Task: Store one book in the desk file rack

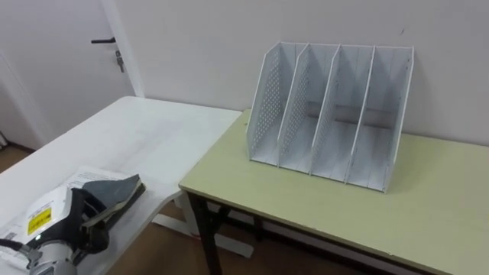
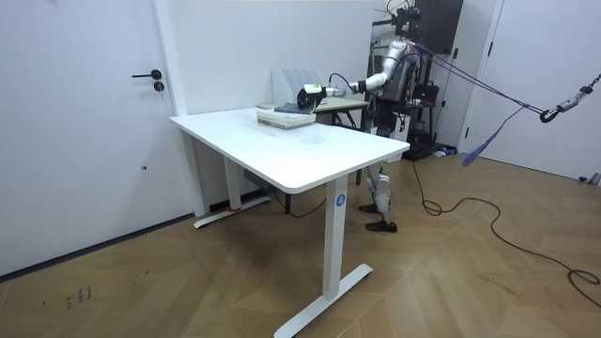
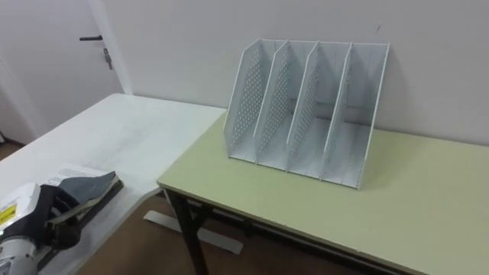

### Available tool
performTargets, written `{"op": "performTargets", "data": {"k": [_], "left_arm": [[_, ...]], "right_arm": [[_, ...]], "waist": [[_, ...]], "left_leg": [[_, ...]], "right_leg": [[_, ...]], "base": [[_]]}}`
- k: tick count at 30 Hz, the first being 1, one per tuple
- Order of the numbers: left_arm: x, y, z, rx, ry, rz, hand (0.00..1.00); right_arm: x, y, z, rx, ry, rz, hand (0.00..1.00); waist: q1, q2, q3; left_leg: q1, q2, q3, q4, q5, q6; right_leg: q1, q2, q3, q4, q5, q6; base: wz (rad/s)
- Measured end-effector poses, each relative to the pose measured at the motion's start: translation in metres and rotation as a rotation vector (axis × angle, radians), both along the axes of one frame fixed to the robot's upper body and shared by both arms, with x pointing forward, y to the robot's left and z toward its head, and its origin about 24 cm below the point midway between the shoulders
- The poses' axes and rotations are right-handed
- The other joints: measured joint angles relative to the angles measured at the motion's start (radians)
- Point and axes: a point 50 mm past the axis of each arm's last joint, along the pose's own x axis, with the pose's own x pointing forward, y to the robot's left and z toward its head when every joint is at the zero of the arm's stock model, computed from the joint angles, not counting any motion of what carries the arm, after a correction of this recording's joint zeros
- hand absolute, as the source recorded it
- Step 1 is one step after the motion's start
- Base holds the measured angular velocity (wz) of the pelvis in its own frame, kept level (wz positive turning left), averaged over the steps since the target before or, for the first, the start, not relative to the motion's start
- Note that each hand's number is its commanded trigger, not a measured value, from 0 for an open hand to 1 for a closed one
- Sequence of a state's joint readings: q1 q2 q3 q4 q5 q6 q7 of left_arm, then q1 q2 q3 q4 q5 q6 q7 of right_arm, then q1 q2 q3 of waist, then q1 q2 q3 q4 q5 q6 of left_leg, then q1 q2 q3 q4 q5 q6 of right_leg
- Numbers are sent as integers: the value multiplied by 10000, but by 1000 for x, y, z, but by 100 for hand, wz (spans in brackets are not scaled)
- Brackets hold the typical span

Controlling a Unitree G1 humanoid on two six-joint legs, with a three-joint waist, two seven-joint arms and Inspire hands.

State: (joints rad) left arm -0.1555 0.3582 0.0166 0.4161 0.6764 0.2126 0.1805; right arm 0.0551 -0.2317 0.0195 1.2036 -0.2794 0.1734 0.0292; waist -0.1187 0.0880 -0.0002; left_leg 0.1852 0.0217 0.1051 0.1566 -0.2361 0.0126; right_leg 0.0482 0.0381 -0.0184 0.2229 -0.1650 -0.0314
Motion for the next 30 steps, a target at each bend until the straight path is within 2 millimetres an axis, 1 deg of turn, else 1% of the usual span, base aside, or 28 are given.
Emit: {"op": "performTargets", "data": {"k": [1,2,3,4,5,6,7,8,10,12,13,16,18,20,23,26,27,29,30], "left_arm": [[2,-5,5,-167,-206,-188,100],[3,-7,8,-263,-340,-278,100],[3,-13,13,-451,-599,-479,100],[1,-18,19,-701,-872,-730,100],[0,-21,22,-870,-1021,-874,100],[-2,-25,24,-1287,-1217,-1116,100],[-3,-30,26,-1630,-1374,-1335,100],[-3,-32,27,-1788,-1433,-1464,100],[-1,-37,31,-2222,-1693,-1796,100],[-1,-40,32,-2491,-1777,-2034,100],[-3,-43,33,-2739,-1861,-2170,100],[-7,-48,39,-3438,-2104,-2448,100],[-9,-52,37,-4539,-2178,-2504,100],[-9,-54,37,-5250,-2330,-2553,100],[-10,-56,37,-6578,-2708,-2618,100],[-12,-59,40,-7817,-3040,-2835,100],[-13,-60,42,-8371,-3161,-2904,100],[-14,-62,50,-9251,-3496,-3160,100],[-14,-65,56,-9921,-3810,-3513,100]], "right_arm": [[7,1,1,117,-300,138,0],[12,2,2,165,-500,219,0],[23,4,5,280,-968,385,0],[36,8,8,471,-1476,677,0],[43,10,11,609,-1779,876,0],[57,16,16,885,-2366,1257,0],[69,21,22,1166,-2990,1608,0],[74,24,25,1265,-3247,1841,0],[94,37,37,1770,-4064,2763,0],[104,47,44,2190,-4488,3390,0],[108,53,48,2438,-4724,3705,0],[117,64,62,2897,-5398,4325,0],[128,75,76,3332,-6026,4926,0],[133,80,84,3575,-6426,5304,0],[136,83,90,3929,-6612,5648,0],[143,88,106,4448,-7164,6037,0],[145,91,111,4755,-7464,6026,0],[149,95,119,5196,-7819,6176,0],[150,97,124,5524,-8077,6181,0]], "waist": [[188,-19,9],[234,-24,14],[417,-32,19],[463,-64,34],[470,-71,39],[506,-133,81],[609,-128,68],[655,-144,63],[817,-245,12],[983,-328,-35],[1046,-378,-36],[1139,-448,1],[1156,-461,6],[1206,-480,19],[1262,-477,45],[1277,-468,60],[1295,-485,57],[1309,-534,86],[1313,-591,122]], "left_leg": [[-55,0,-3,43,0,0],[-112,2,-12,64,0,0],[-235,11,3,82,1,0],[-339,21,4,92,3,-2],[-355,25,-5,98,4,-3],[-377,35,-12,101,6,-4],[-385,40,-13,110,6,-4],[-391,42,-14,116,6,-4],[-393,47,-15,116,6,-5],[-349,55,-6,112,6,-5],[-327,55,-5,111,5,-6],[-321,51,18,110,5,-6],[-320,54,-12,106,5,-6],[-307,63,-17,101,5,-6],[-189,69,-13,85,5,-6],[-225,69,-16,87,5,-6],[-236,70,-26,89,5,-6],[-243,68,-57,87,5,-6],[-225,69,-74,88,5,-6]], "right_leg": [[-109,0,8,34,9,-2],[-165,-1,0,41,25,-6],[-258,-2,-63,-3,74,-18],[-296,-15,-138,-35,112,-37],[-294,-16,-162,-46,122,-45],[-296,-14,-186,-66,127,-52],[-289,-16,-216,-110,130,-57],[-299,-18,-235,-137,132,-60],[-275,-17,-273,-186,132,-60],[-218,-11,-260,-168,133,-61],[-137,-21,-291,-183,133,-61],[-145,-35,-322,-195,132,-59],[-91,-42,-324,-177,134,-55],[-71,-29,-323,-178,137,-57],[44,-50,-328,-186,136,-61],[-30,-72,-246,-170,134,-60],[-113,-69,-243,-170,134,-61],[-119,-70,-236,-167,132,-61],[-111,-70,-237,-170,132,-62]], "base": [[0],[-8],[-5],[0],[0],[6],[7],[8],[5],[0],[6],[5],[0],[0],[0],[0],[0],[-2],[0]]}}
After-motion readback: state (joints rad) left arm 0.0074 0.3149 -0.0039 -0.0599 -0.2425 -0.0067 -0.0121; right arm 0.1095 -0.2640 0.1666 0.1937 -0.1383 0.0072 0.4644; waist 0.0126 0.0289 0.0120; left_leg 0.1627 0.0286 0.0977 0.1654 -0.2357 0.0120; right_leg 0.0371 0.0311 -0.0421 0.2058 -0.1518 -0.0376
